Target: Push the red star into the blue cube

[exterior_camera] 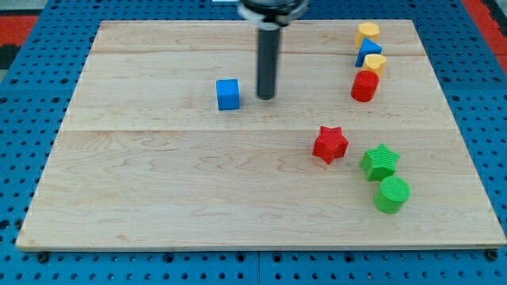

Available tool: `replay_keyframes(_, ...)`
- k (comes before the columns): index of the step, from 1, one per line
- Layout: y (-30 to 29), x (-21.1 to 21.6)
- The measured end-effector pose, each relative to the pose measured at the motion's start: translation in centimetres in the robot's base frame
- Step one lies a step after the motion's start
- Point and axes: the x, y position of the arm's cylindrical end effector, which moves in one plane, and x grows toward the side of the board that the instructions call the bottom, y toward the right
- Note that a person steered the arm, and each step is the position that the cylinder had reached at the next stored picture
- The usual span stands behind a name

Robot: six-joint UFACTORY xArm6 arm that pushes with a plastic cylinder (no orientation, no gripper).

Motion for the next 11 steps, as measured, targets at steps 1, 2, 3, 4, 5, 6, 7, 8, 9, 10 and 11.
replay_keyframes(1, -9.7, -3.5)
replay_keyframes(2, -1.8, -1.8)
replay_keyframes(3, 6.1, 2.8)
replay_keyframes(4, 11.7, 5.1)
replay_keyframes(5, 19.6, 5.2)
replay_keyframes(6, 17.9, 7.8)
replay_keyframes(7, 11.0, 9.0)
replay_keyframes(8, 13.4, 12.1)
replay_keyframes(9, 8.0, 12.6)
replay_keyframes(10, -1.9, 7.4)
replay_keyframes(11, -6.9, 5.4)
